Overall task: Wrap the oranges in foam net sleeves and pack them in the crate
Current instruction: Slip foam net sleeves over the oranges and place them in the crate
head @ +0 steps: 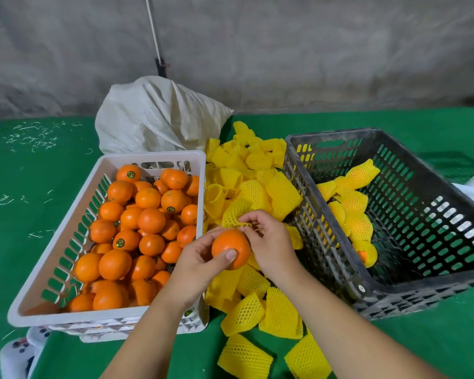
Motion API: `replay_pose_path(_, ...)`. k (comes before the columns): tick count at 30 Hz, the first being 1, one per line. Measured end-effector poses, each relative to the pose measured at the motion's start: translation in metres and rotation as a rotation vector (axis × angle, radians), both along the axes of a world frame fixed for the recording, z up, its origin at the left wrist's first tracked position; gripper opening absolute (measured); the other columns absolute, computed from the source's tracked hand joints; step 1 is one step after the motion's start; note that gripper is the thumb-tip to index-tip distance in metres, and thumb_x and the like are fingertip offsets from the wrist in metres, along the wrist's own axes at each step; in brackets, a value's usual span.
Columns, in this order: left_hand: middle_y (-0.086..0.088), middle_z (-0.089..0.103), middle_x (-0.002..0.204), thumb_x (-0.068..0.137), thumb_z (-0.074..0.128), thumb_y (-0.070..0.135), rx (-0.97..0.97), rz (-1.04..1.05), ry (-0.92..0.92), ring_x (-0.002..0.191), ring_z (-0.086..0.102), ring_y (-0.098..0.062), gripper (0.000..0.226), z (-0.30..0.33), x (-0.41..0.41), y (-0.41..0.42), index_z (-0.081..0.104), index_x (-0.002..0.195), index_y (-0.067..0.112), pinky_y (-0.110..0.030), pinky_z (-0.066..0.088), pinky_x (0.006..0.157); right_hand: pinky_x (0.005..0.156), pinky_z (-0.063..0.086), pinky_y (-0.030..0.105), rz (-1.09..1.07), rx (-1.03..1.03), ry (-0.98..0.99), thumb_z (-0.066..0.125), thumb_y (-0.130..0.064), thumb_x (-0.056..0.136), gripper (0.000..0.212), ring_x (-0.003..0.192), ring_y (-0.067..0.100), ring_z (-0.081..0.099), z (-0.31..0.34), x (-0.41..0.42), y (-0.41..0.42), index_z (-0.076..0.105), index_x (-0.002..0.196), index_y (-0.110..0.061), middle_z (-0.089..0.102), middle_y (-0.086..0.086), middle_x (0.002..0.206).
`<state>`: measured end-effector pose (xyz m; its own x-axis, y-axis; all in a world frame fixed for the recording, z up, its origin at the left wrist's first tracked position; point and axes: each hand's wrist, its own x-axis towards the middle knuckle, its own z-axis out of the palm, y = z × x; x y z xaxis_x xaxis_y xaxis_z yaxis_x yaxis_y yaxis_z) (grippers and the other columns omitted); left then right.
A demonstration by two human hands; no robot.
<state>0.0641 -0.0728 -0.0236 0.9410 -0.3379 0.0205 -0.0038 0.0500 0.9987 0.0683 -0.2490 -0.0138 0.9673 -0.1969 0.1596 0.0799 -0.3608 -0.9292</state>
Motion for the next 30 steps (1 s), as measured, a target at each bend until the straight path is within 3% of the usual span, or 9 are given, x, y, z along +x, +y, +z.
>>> replay_pose_path(3,0.02,0.068,0.12,0.076,0.083,0.056,0.078,0.054,-0.049,0.111,0.069,-0.01,0.053,-0.005,0.0,-0.003,0.065,0.125,0.05,-0.024,0.058,0.084,0.087,0.056,0.036,0.045,-0.021,0.004,0.068,-0.011,0.095,0.022,0.097,0.004,0.066,0.008,-0.005,-0.008,0.07,0.1,-0.032,0.071,-0.017,0.099)
replay_pose_path(7,0.022,0.056,0.13,0.077,0.082,0.059,0.091,0.068,-0.067,0.12,0.062,-0.005,0.079,-0.011,0.001,-0.002,0.044,0.146,0.052,-0.027,0.059,0.091,0.087,0.053,0.029,0.092,-0.158,-0.037,0.064,-0.01,0.097,0.018,0.1,0.002,0.061,0.014,-0.019,-0.008,0.071,0.106,-0.024,0.068,-0.015,0.106)
replay_pose_path(11,0.029,0.054,0.132,0.077,0.071,0.068,0.171,0.139,-0.119,0.124,0.056,0.003,0.051,-0.009,0.005,-0.009,0.057,0.125,0.065,-0.027,0.053,0.097,0.084,0.05,0.026,0.074,-0.246,-0.154,0.065,-0.005,0.094,0.017,0.098,0.003,0.059,0.02,-0.03,-0.007,0.071,0.104,-0.018,0.067,-0.01,0.105)
replay_pose_path(14,0.006,0.063,0.132,0.077,0.074,0.055,0.028,0.212,0.003,0.122,0.064,-0.018,0.046,-0.01,0.007,-0.014,0.059,0.121,0.051,-0.05,0.056,0.101,0.083,0.051,0.026,0.064,-0.315,-0.314,0.063,-0.006,0.094,0.017,0.1,0.01,0.061,0.019,-0.04,0.0,0.069,0.106,-0.017,0.065,-0.007,0.106)
replay_pose_path(17,-0.003,0.066,0.125,0.08,0.072,0.047,-0.056,0.262,0.022,0.119,0.067,-0.029,0.041,-0.011,0.008,-0.014,0.054,0.117,0.047,-0.048,0.058,0.098,0.087,0.052,0.03,0.088,-0.347,-0.362,0.063,-0.006,0.094,0.019,0.106,0.013,0.059,0.008,-0.048,0.014,0.067,0.11,-0.016,0.061,-0.005,0.11)
replay_pose_path(19,0.001,0.065,0.126,0.087,0.07,0.039,-0.068,0.17,0.0,0.124,0.064,-0.028,0.044,-0.014,0.006,-0.009,0.049,0.123,0.051,-0.043,0.057,0.099,0.088,0.052,0.035,0.068,-0.325,-0.334,0.063,-0.001,0.091,0.023,0.109,0.015,0.057,0.001,-0.048,0.02,0.065,0.11,-0.014,0.057,-0.004,0.114)
replay_pose_path(22,0.002,0.063,0.137,0.091,0.07,0.022,-0.076,-0.088,0.003,0.128,0.062,-0.024,0.076,-0.022,0.003,0.001,0.032,0.145,0.059,-0.045,0.053,0.106,0.088,0.052,0.035,-0.001,-0.291,-0.325,0.058,0.007,0.087,0.032,0.114,0.016,0.054,0.003,-0.039,0.019,0.064,0.111,-0.013,0.05,-0.003,0.12)
replay_pose_path(26,-0.024,0.063,0.1,0.09,0.076,0.026,-0.03,0.009,-0.059,0.085,0.062,-0.024,0.085,-0.024,-0.001,-0.005,0.03,0.157,0.053,-0.039,0.054,0.079,0.093,0.053,0.041,0.007,-0.297,-0.282,0.056,0.011,0.09,0.036,0.114,0.019,0.058,0.012,-0.027,0.01,0.069,0.116,-0.009,0.058,0.002,0.12)
replay_pose_path(30,-0.016,0.061,0.085,0.086,0.084,0.043,0.036,0.093,-0.155,0.065,0.05,-0.014,0.071,-0.024,0.0,-0.008,0.048,0.147,0.045,-0.035,0.044,0.058,0.085,0.055,0.043,-0.062,-0.331,-0.354,0.056,0.006,0.092,0.026,0.103,0.024,0.062,0.017,-0.027,0.004,0.072,0.108,-0.008,0.063,0.005,0.11)
